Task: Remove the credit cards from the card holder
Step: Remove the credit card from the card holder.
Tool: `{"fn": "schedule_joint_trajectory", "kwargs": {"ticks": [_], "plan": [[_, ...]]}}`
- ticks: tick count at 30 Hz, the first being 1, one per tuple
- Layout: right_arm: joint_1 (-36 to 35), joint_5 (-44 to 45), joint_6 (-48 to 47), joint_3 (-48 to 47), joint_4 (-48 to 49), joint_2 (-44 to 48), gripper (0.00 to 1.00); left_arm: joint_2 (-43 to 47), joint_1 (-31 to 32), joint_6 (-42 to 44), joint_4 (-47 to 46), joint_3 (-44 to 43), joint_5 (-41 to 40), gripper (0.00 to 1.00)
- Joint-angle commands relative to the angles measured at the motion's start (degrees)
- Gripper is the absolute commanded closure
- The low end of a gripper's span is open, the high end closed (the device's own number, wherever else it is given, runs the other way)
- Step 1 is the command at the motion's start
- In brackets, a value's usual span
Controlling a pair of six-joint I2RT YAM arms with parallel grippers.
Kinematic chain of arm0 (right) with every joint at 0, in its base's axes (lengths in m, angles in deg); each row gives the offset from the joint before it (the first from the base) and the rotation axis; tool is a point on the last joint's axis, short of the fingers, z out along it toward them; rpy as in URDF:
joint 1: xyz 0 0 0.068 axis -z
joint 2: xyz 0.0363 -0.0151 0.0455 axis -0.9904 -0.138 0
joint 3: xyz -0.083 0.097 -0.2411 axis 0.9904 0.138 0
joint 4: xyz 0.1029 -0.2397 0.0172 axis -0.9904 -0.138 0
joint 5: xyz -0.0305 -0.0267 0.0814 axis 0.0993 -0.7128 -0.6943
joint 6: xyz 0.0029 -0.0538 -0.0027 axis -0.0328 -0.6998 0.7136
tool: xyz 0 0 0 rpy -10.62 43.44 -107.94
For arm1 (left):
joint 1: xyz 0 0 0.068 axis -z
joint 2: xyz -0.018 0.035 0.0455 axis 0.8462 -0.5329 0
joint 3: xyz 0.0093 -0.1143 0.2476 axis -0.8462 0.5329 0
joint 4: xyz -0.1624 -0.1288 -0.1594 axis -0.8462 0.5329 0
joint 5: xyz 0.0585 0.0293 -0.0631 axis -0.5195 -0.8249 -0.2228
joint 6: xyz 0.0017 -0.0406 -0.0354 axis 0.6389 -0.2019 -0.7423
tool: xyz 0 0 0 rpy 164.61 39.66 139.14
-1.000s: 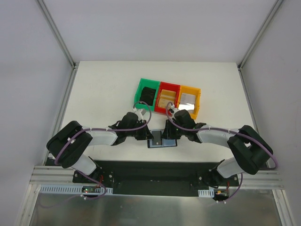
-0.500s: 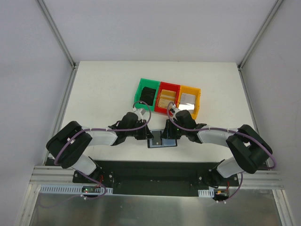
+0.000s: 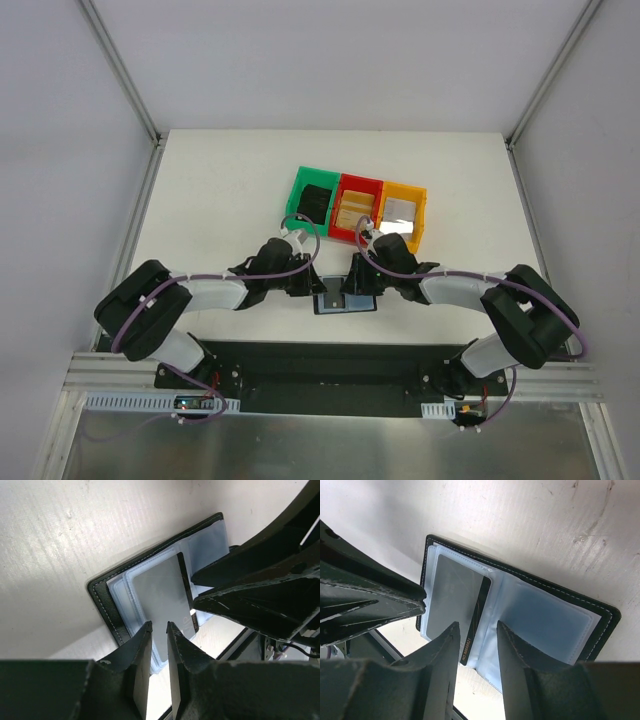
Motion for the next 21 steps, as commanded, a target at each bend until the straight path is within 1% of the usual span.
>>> {"fn": "schedule_joint_trajectory", "kwargs": {"ticks": [1,11,15,21], "plan": [[0.22,-0.80,0.34,0.32,1.14,1.38,0.61,-1.57,0.41,0.06,0.49,-0.71,-0.76,0.83],[0.21,-1.07,1.39,0.67,1.93,3.93,0.60,-5.00,0.76,0.15,0.22,-1.41,-1.11,0.90],[0.22,-0.71,1.39,0.58,1.05,5.51,0.60,-5.09,0.76,0.15,0.22,-1.24,-1.28,0.91],[0.21,-1.24,1.57,0.32,1.05,4.81,0.60,-5.62,0.76,-0.03,0.22,-1.41,-1.29,0.92]]}}
